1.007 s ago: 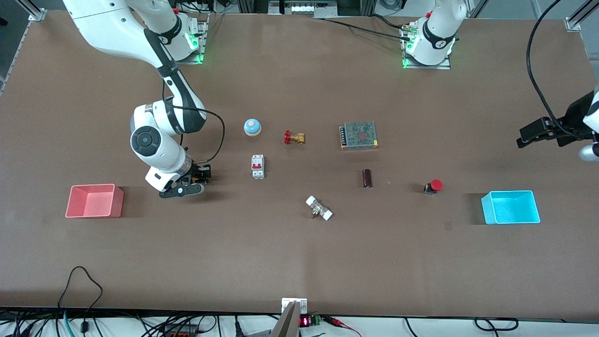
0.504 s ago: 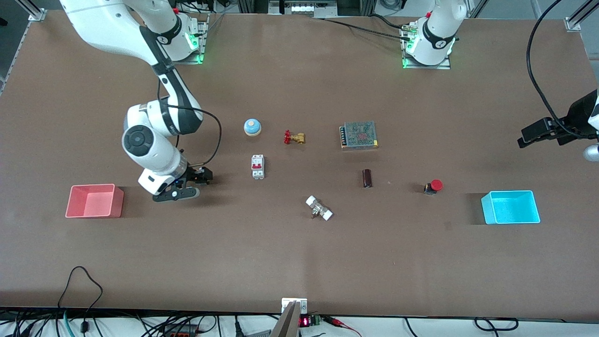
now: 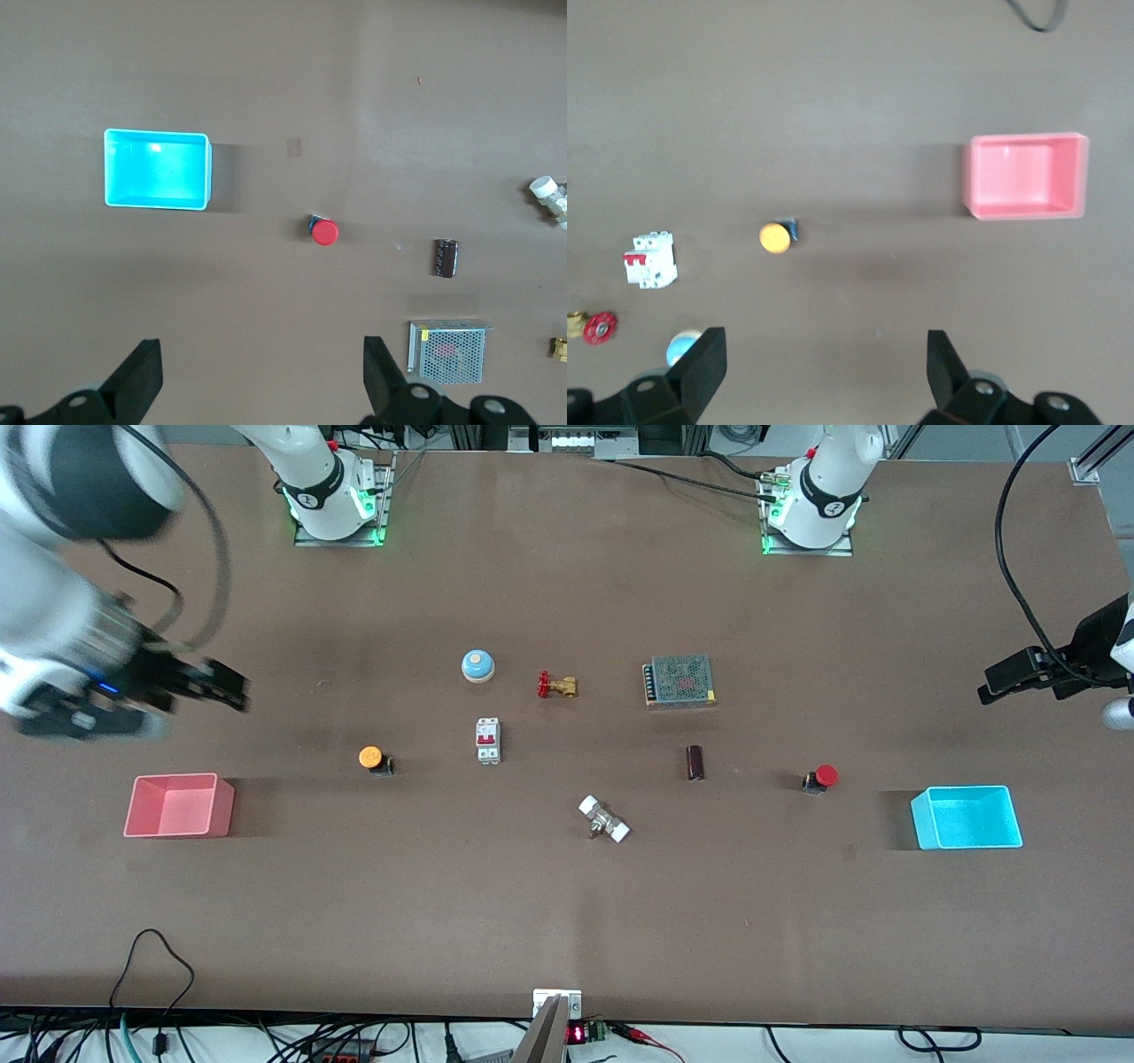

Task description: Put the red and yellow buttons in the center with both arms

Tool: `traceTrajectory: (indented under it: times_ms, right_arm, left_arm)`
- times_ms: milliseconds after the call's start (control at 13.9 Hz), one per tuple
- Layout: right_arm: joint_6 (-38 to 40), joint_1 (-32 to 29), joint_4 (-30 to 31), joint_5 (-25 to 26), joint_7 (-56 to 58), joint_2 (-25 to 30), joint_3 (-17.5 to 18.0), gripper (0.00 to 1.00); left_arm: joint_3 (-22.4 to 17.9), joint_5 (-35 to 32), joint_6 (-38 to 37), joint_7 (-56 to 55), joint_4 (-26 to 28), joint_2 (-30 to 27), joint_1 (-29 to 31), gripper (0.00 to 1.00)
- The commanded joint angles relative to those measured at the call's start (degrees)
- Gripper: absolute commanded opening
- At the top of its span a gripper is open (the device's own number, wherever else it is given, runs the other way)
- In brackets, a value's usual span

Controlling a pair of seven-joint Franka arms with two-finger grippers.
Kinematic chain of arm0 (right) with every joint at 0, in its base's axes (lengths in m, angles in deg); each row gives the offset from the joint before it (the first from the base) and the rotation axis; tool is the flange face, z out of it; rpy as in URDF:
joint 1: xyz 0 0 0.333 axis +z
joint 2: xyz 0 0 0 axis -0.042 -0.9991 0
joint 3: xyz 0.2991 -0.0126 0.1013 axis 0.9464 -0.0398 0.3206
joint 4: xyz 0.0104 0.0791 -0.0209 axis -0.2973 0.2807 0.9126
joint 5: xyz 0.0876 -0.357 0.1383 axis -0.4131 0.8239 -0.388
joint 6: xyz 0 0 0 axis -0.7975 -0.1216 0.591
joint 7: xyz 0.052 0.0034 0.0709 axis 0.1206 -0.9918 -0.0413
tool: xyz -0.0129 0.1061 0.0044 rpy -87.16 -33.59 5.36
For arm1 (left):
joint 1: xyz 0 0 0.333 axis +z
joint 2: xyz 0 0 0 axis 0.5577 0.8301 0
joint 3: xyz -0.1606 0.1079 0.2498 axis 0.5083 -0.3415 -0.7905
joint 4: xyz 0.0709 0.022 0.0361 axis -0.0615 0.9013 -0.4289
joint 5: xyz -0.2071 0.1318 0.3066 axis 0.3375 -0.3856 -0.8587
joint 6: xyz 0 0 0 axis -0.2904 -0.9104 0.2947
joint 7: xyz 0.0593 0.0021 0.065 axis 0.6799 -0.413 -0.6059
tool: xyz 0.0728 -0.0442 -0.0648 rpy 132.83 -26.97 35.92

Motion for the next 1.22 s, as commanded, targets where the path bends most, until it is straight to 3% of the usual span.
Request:
traceTrajectory:
  times_ms: [0, 1151]
  right_arm:
    - [3.40, -3.18, -1.89, -0.99, 0.89, 1.75, 0.66, 1.00]
    - [3.84, -3.10, -0.22, 0.69, 0.28, 1.86, 1.01, 1.00]
  left_arm:
    - [-0.12, 0.18, -1.33, 0.00, -0.01, -0.88, -0.01, 1.00]
    - [1.11, -0.08, -2.83, 0.79, 0.26, -1.85, -0.01, 1.00]
